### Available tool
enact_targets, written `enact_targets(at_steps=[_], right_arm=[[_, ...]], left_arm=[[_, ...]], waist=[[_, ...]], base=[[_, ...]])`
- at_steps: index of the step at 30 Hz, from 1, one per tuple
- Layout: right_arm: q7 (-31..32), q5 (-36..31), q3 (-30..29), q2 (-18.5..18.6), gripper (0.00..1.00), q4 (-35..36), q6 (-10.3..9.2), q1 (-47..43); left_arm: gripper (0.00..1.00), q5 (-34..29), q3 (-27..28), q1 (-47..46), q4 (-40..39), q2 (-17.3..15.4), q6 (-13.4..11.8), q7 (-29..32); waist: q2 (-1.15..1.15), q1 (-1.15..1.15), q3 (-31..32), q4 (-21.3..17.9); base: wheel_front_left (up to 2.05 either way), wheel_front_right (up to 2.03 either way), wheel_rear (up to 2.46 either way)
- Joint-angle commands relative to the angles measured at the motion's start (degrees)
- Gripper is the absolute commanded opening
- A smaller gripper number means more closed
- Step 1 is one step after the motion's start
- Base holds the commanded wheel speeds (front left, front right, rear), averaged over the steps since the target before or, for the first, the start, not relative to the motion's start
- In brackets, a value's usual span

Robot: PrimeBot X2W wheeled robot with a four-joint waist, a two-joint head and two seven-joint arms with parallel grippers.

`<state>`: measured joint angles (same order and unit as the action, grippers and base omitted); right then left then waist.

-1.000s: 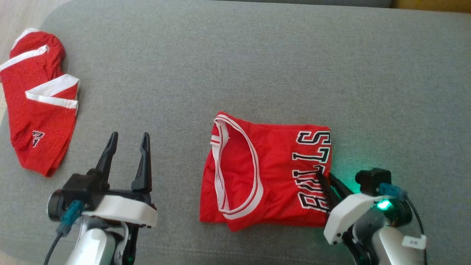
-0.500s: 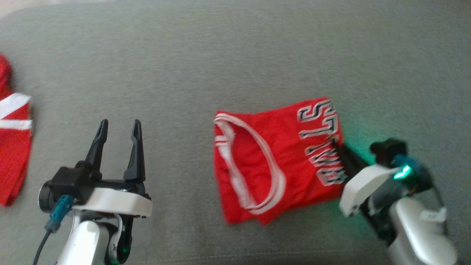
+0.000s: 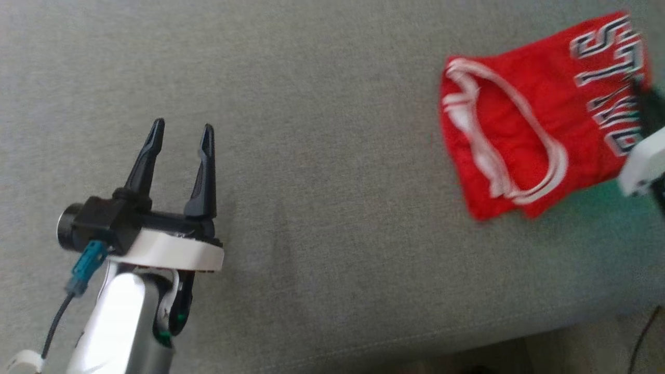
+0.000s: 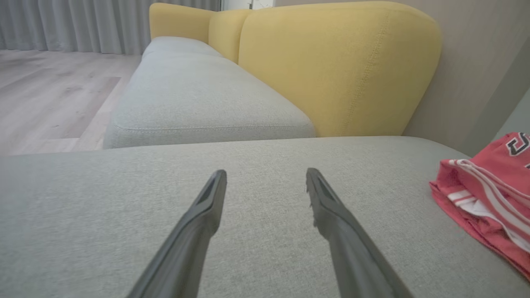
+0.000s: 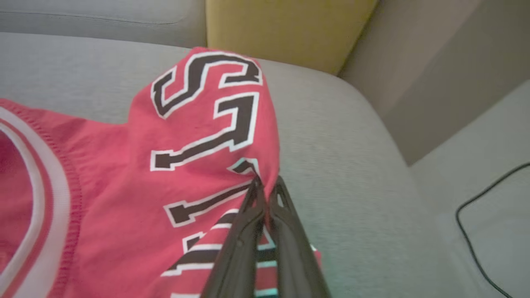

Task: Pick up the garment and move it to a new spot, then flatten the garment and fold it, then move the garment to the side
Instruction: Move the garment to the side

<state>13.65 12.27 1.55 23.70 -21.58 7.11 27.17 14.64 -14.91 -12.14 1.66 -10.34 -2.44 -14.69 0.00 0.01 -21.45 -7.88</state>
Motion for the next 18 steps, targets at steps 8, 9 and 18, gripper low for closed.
enact_targets(at_steps=[8,9,18], right_arm=[[4.03,-2.19,-5.92,4.65,0.0,2.71,0.37,3.13],[4.36,-2.76,-6.75,4.81,0.0,2.97,0.37,3.46],[6.71,-6.35,-12.48,3.26,0.0,3.55,0.37,3.9]], left_arm=[[1.0,-1.36,1.81,-3.33,-1.44,0.36,1.23,-0.3],[1.0,-1.46,1.8,-3.5,-1.41,0.43,1.43,-0.3],[1.0,-2.2,1.57,-5.85,-0.64,2.1,3.48,-0.3]], waist=[[0.0,-0.01,-3.7,-1.75],[0.0,-0.01,-4.11,-1.75],[0.0,-0.01,-6.53,0.48]], base=[[0.0,0.0,0.0],[0.0,0.0,0.0],[0.0,0.0,0.0]])
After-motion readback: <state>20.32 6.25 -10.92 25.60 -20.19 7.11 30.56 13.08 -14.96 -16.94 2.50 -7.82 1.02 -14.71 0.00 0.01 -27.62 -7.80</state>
